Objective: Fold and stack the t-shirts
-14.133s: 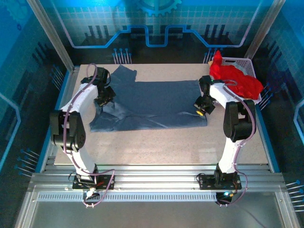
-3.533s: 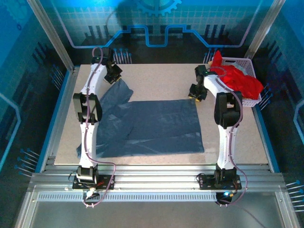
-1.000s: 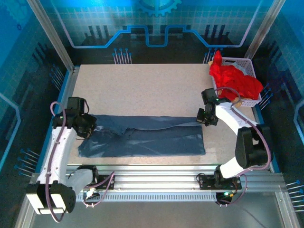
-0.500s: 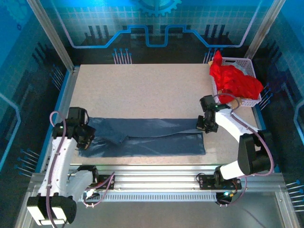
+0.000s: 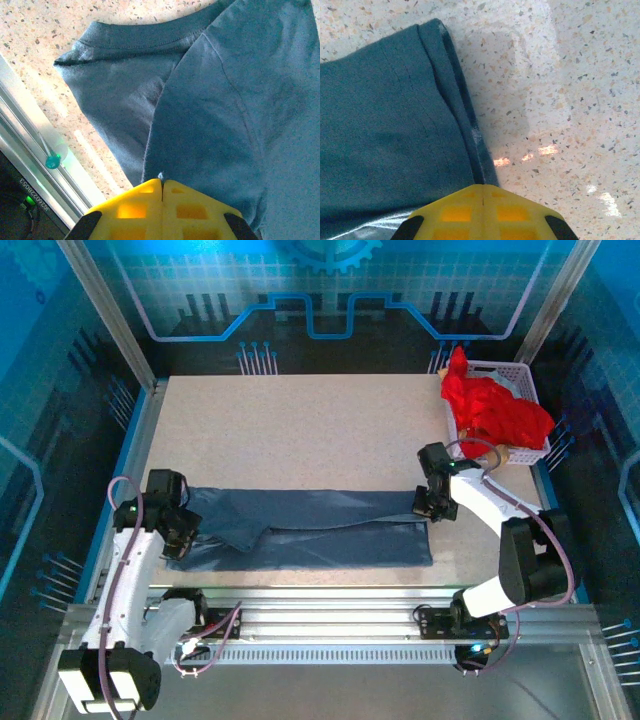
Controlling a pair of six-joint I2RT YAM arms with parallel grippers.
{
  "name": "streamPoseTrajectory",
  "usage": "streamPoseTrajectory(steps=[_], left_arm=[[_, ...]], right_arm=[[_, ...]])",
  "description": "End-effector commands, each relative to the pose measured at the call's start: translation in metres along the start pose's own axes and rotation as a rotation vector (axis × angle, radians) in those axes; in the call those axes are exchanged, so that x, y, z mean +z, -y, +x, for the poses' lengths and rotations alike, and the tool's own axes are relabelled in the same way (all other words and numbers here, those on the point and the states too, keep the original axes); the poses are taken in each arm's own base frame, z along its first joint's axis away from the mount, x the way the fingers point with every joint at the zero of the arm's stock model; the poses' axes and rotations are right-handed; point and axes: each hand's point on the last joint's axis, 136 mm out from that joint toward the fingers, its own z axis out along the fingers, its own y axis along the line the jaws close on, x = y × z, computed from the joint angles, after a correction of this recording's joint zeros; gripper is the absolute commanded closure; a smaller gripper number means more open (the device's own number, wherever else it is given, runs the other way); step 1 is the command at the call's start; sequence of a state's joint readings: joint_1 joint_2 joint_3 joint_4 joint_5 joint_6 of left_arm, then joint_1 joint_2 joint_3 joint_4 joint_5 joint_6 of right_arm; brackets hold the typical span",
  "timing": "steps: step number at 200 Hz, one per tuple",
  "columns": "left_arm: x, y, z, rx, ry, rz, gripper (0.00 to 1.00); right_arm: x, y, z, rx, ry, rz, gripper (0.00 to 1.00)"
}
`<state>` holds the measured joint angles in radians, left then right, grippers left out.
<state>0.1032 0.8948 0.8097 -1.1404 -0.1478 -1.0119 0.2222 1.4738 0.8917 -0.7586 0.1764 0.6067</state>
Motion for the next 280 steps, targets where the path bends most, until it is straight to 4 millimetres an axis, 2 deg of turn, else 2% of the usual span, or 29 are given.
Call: streamPoseTrajectory(steps=[1, 11, 22, 25, 31, 40, 62, 78, 86, 88, 97, 120, 139, 166, 180, 199, 229, 260, 280], left_arm=[[-0.004, -0.007, -0.005, 0.006, 0.024, -0.026, 1.0], [0.001, -0.012, 0.001, -0.007, 0.001, -0.035, 1.0], [0.007, -0.017, 0.007, -0.022, -0.019, -0.042, 1.0], [0.009, -0.018, 0.009, -0.027, -0.025, -0.045, 1.0], [0.011, -0.021, 0.011, -0.036, -0.031, -0.045, 1.0], [0.015, -0.023, 0.015, -0.047, -0.041, -0.043, 1.0], [0.02, -0.025, 0.021, -0.059, -0.067, -0.036, 1.0], [0.024, -0.023, 0.024, -0.059, -0.085, -0.031, 0.95], [0.026, -0.022, 0.025, -0.058, -0.093, -0.027, 0.9], [0.027, -0.022, 0.026, -0.059, -0.096, -0.028, 0.88], [0.028, -0.021, 0.027, -0.063, -0.102, -0.028, 0.82], [0.022, -0.015, 0.02, -0.055, -0.082, -0.023, 0.62], [0.009, 0.0, 0.008, -0.014, -0.048, 0.003, 0.52], [0.007, 0.033, -0.006, 0.036, -0.044, 0.057, 0.54], [0.019, 0.058, -0.007, 0.035, -0.095, 0.105, 0.58], [0.046, 0.087, -0.003, 0.026, -0.202, 0.121, 0.64], [0.087, 0.106, 0.0, 0.019, -0.299, 0.065, 0.71], [0.12, 0.121, -0.01, 0.064, -0.324, -0.01, 0.73], [0.144, 0.134, -0.007, 0.08, -0.381, -0.036, 0.73]], right_arm=[[-0.001, 0.006, 0.008, 0.005, -0.012, 0.039, 1.0], [-0.001, 0.009, 0.009, 0.012, -0.013, 0.053, 0.98], [-0.004, 0.011, 0.009, 0.024, -0.008, 0.059, 0.86], [0.0, 0.015, 0.015, 0.026, -0.022, 0.071, 0.83], [-0.002, 0.017, 0.016, 0.034, -0.015, 0.074, 0.76], [-0.007, 0.02, 0.016, 0.053, 0.003, 0.078, 0.71], [-0.018, 0.018, 0.01, 0.084, 0.048, 0.056, 0.69], [-0.019, 0.01, 0.008, 0.093, 0.043, 0.021, 0.67], [-0.018, 0.006, 0.008, 0.091, 0.037, 0.008, 0.67], [-0.023, -0.001, 0.001, 0.091, 0.054, -0.011, 0.67], [-0.023, -0.009, -0.001, 0.083, 0.054, -0.031, 0.69], [-0.02, -0.022, -0.002, 0.07, 0.038, -0.052, 0.72], [-0.018, -0.036, -0.002, 0.059, 0.018, -0.096, 0.73], [-0.011, -0.064, 0.0, 0.04, -0.016, -0.194, 0.74], [-0.008, -0.075, -0.002, 0.029, -0.029, -0.208, 0.76], [0.0, -0.089, -0.003, 0.014, -0.065, -0.223, 0.77], [0.024, -0.089, -0.005, 0.03, -0.145, -0.148, 0.79], [0.037, -0.08, -0.014, 0.065, -0.206, -0.061, 0.81], [0.045, -0.073, -0.023, 0.089, -0.249, -0.007, 0.81]])
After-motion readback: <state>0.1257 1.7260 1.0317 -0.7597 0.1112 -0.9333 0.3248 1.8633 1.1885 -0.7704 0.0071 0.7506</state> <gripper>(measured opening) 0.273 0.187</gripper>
